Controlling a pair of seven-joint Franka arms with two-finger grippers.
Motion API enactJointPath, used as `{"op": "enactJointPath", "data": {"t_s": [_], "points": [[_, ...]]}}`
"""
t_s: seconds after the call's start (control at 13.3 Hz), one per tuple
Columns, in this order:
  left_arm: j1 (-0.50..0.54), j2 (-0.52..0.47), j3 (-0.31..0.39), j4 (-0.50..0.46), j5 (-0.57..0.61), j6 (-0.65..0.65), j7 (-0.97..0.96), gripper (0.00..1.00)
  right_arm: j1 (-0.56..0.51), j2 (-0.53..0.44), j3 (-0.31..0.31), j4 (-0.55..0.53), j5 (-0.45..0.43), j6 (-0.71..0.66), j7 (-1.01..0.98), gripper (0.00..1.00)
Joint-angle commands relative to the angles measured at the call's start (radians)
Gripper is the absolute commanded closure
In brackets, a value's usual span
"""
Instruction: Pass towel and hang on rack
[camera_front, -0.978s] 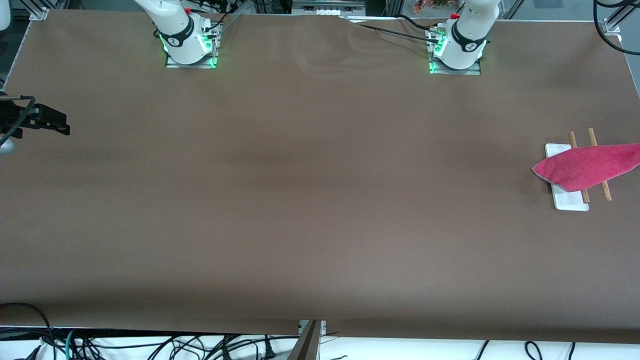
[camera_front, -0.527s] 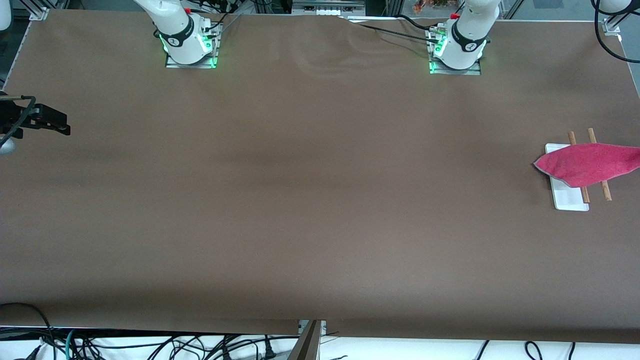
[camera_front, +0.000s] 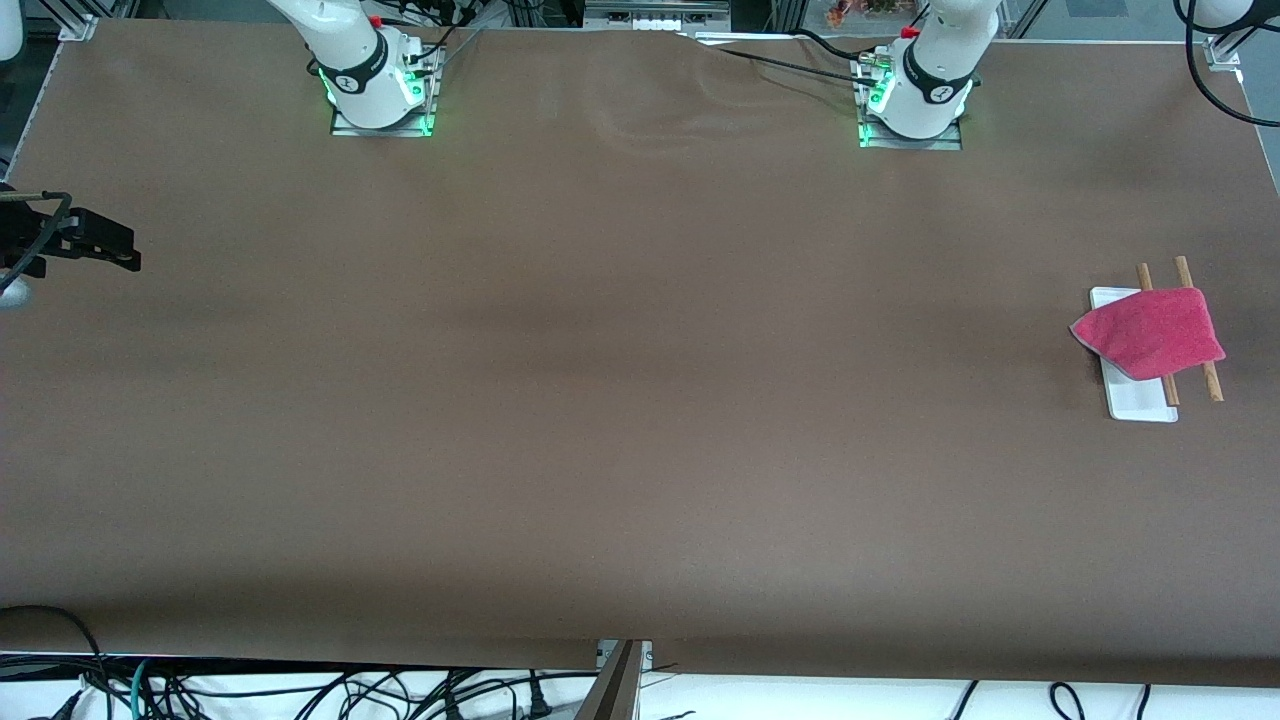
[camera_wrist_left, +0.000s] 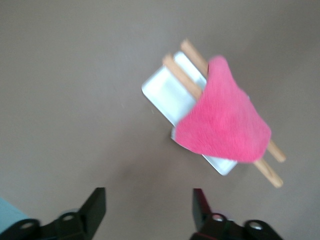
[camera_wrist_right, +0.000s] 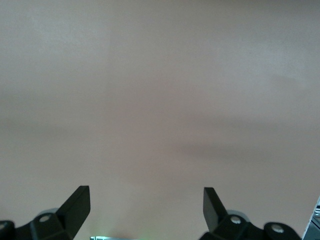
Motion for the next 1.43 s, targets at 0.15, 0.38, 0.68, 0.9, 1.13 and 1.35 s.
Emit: {"op": "enactJointPath", "data": {"t_s": [0.15,0.38,0.68,0.9,1.13,1.35], "points": [[-0.147,-0.079,-0.003,0.068,0.040,-0.123,-0.227,0.00,-0.003,-0.004,0.007,0.003,0.014,0.010,0.027,0.00],[-0.285,-0.136,-0.007,0.062,0.057,-0.204,-0.572,0.00,-0.003,-0.004,0.007,0.003,0.014,0.012,0.028,0.00],[-0.428,-0.217,-0.006,0.051,0.075,-0.359,-1.023,0.00,-0.003,-0.004,0.009,0.003,0.013,0.012,0.025,0.00],[-0.444,-0.347,-0.077,-0.094,0.058,-0.403,-1.397,0.00,-0.003,-0.001,0.009,0.003,0.011,0.022,0.025,0.00],[-0.444,-0.524,-0.160,-0.327,0.072,-0.299,-1.594,0.00,-0.001,0.000,0.009,0.003,0.011,0.022,0.025,0.00],[-0.444,-0.680,-0.180,-0.577,0.074,-0.150,-1.611,0.00,-0.003,0.000,0.007,0.003,0.011,0.022,0.025,0.00]]}}
